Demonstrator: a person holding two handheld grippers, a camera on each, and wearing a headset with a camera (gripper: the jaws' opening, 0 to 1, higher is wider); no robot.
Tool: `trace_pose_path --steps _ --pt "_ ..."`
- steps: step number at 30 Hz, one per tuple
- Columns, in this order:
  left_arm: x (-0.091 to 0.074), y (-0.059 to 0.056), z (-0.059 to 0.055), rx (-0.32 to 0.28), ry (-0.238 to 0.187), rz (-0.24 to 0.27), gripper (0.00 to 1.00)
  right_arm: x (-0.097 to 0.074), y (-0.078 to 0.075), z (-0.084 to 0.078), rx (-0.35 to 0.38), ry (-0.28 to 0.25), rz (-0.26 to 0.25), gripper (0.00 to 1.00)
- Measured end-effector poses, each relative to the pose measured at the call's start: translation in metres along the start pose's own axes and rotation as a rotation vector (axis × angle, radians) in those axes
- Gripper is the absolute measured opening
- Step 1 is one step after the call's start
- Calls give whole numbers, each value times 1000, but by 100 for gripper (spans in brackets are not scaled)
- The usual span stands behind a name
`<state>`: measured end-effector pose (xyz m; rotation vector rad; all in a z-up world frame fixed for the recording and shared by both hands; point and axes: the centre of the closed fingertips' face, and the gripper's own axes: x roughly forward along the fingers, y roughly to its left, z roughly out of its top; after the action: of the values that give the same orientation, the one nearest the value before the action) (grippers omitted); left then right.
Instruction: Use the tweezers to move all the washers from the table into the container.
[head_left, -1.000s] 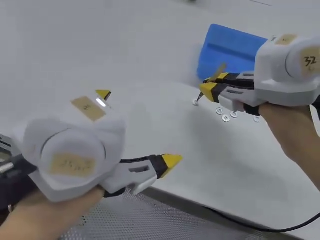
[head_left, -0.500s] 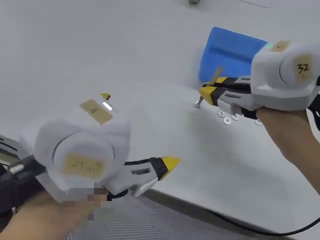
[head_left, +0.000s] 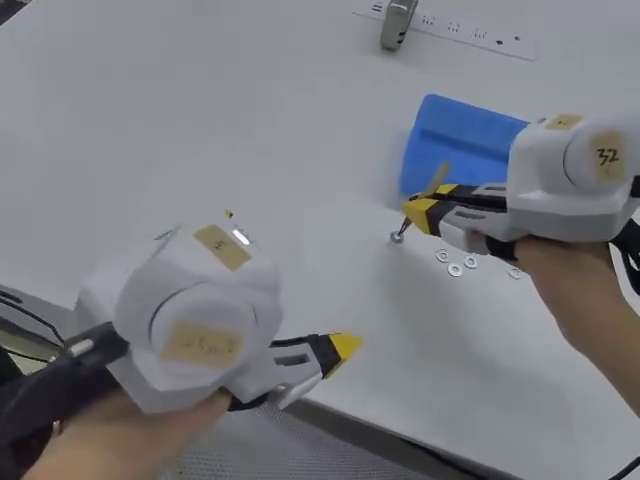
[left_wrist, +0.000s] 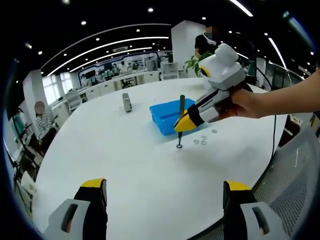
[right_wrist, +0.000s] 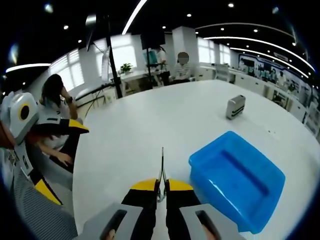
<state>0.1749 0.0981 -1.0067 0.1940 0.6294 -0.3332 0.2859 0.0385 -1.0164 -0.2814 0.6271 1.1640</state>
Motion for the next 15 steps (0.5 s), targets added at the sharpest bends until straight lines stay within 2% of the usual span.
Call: trace_pose_path --steps 7,10,15 --pt "-1 -2 0 6 0 -10 99 -16 2 16 -24 -18 -18 1" --pt "-2 -1 3 10 -17 1 99 -25 3 28 30 -61 -5 1" --pt "-2 1 3 25 -18 16 98 -36 -4 39 17 -69 -44 1"
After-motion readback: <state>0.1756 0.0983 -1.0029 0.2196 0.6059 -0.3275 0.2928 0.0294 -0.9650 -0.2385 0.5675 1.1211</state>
